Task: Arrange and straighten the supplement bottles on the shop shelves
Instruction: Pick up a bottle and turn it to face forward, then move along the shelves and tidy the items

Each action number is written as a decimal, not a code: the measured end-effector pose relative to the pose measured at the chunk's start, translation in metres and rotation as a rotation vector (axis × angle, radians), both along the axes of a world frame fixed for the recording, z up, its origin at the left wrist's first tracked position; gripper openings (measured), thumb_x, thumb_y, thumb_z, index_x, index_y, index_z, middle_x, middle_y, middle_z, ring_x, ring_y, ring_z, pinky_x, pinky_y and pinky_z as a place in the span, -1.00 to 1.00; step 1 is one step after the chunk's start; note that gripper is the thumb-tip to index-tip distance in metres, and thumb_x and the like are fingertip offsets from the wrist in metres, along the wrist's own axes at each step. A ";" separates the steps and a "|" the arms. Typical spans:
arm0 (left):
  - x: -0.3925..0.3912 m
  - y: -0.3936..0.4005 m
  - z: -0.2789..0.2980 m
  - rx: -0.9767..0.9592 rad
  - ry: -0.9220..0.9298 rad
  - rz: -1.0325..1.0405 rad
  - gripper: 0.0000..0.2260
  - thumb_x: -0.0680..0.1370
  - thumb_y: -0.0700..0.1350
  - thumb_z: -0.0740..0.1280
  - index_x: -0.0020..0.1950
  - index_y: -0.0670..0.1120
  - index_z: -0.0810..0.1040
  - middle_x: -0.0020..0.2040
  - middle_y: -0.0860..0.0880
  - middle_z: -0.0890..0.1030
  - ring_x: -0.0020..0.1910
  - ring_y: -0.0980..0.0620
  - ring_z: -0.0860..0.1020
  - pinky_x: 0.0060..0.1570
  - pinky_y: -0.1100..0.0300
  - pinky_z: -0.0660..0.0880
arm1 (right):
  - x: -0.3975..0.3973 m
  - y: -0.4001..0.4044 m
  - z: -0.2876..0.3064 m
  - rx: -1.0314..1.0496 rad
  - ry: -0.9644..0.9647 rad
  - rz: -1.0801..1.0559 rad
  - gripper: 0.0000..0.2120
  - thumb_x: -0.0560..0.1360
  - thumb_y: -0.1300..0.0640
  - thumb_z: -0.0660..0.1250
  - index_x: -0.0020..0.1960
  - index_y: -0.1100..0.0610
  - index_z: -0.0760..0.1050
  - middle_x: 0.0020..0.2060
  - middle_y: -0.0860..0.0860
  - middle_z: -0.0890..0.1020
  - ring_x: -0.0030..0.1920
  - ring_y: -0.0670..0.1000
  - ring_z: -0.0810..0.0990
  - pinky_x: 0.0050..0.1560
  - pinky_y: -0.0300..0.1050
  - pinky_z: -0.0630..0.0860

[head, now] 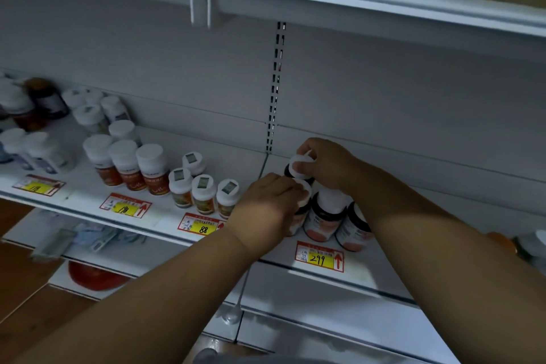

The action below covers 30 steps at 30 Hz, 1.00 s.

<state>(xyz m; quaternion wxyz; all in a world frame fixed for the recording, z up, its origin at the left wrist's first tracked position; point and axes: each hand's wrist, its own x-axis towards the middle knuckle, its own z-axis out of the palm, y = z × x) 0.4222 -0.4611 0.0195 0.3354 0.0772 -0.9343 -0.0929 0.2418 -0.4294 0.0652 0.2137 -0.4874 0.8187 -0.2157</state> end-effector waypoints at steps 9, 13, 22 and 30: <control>0.025 -0.024 0.023 0.136 0.051 0.116 -0.73 0.40 -0.20 0.47 0.08 -0.20 0.64 0.02 -0.16 0.62 -0.01 -0.18 0.58 0.05 0.03 0.51 | 0.028 -0.014 0.014 -0.278 0.213 0.037 -0.67 0.55 -0.04 0.29 0.24 0.11 0.47 0.12 0.09 0.51 0.09 0.00 0.48 -0.01 -0.21 0.33; 0.067 -0.067 0.030 0.175 0.095 0.205 -0.76 0.40 -0.17 0.41 0.05 -0.17 0.65 0.01 -0.13 0.62 -0.02 -0.15 0.57 0.06 0.14 0.43 | 0.078 -0.046 0.021 -0.360 0.223 0.107 -0.74 0.54 -0.02 0.31 0.16 0.08 0.52 -0.01 0.00 0.51 -0.01 -0.07 0.47 -0.07 -0.25 0.31; 0.210 -0.211 0.042 0.269 0.026 0.376 -0.74 0.41 -0.13 0.34 0.07 -0.13 0.65 0.00 -0.11 0.61 0.01 -0.12 0.55 0.07 0.24 0.36 | 0.222 -0.176 0.018 -0.385 0.177 0.148 -0.78 0.55 -0.04 0.30 0.13 0.04 0.53 0.03 -0.02 0.52 0.00 -0.10 0.50 -0.05 -0.27 0.34; 0.302 -0.305 0.037 0.321 -0.015 0.431 -0.75 0.43 -0.13 0.35 0.07 -0.14 0.65 0.01 -0.12 0.61 0.02 -0.15 0.56 0.06 0.14 0.47 | 0.307 -0.300 0.016 -0.326 0.236 0.208 -0.74 0.52 0.07 0.31 0.17 0.14 0.51 0.05 0.14 0.52 0.05 0.12 0.53 0.02 -0.07 0.44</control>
